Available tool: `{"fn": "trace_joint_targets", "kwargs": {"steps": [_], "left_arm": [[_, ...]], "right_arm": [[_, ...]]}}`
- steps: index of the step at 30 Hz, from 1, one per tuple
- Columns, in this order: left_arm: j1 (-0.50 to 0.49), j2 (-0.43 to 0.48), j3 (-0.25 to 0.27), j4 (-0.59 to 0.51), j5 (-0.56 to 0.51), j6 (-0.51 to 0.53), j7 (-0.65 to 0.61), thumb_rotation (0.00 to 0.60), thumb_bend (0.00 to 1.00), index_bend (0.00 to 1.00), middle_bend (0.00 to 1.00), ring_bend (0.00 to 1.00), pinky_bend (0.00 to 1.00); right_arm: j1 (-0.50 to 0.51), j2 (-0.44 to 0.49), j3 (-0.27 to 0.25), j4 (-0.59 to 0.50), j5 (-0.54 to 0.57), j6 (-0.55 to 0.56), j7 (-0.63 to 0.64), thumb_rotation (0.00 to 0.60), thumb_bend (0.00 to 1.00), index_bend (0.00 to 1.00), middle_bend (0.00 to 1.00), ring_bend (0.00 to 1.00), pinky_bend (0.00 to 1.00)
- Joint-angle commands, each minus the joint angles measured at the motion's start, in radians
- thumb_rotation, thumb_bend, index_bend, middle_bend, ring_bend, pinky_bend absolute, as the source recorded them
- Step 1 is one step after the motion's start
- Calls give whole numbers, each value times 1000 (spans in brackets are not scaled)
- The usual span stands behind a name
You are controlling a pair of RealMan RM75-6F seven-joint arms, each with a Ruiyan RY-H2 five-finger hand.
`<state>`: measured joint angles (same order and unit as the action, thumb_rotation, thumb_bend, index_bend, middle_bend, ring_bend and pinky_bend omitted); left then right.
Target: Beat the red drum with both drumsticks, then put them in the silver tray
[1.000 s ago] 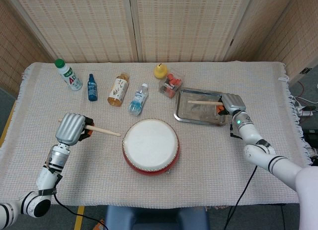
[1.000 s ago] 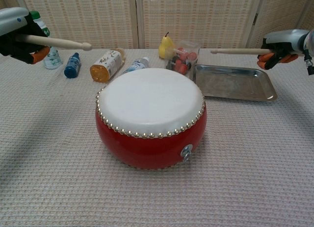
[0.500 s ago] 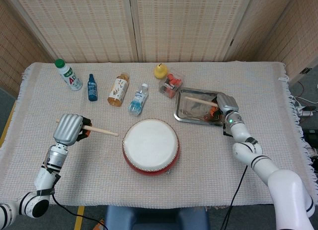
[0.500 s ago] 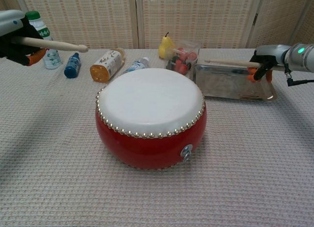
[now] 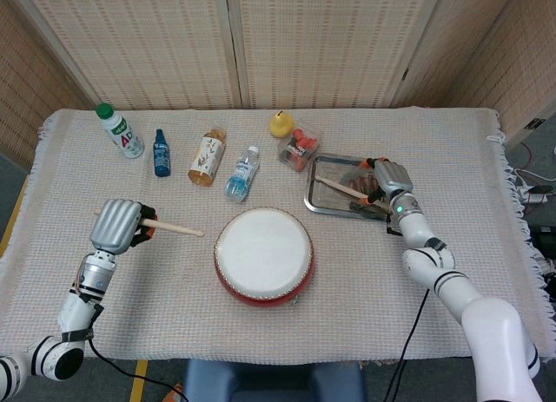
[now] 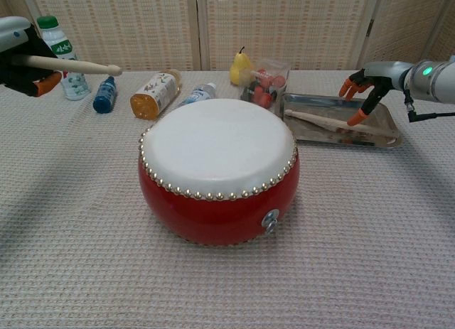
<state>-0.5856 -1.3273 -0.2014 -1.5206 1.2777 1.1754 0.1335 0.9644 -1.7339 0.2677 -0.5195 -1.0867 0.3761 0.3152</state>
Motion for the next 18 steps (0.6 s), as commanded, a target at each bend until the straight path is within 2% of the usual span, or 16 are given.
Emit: {"fn": "trace_joint_targets", "kwargs": {"steps": [1, 5, 8, 13, 18], "left_arm": [[0, 3, -2, -3, 4, 4, 1, 600, 983, 980, 1000, 1000, 1000], [-1, 12, -8, -20, 16, 12, -7, 600, 984, 979, 1000, 1000, 1000], [-4, 18, -8, -37, 30, 14, -6, 600, 983, 979, 1000, 1000, 1000], [-23, 11, -4, -71, 52, 5, 39, 600, 983, 979, 1000, 1000, 1000], [-56, -18, -5, -92, 60, -14, 116, 600, 984, 976, 1000, 1000, 1000]], "right_arm": [[-10, 32, 0, -55, -38, 41, 14, 600, 0, 255, 212, 80, 176], [-48, 125, -1, -208, -95, 152, 22, 600, 0, 256, 214, 88, 187], [-90, 235, 15, -393, -100, 211, 35, 600, 0, 264, 214, 108, 206], [-138, 438, 49, -726, -45, 249, -19, 600, 0, 287, 214, 147, 225], [-139, 583, 84, -993, 64, 253, -94, 600, 0, 329, 214, 171, 236]]}}
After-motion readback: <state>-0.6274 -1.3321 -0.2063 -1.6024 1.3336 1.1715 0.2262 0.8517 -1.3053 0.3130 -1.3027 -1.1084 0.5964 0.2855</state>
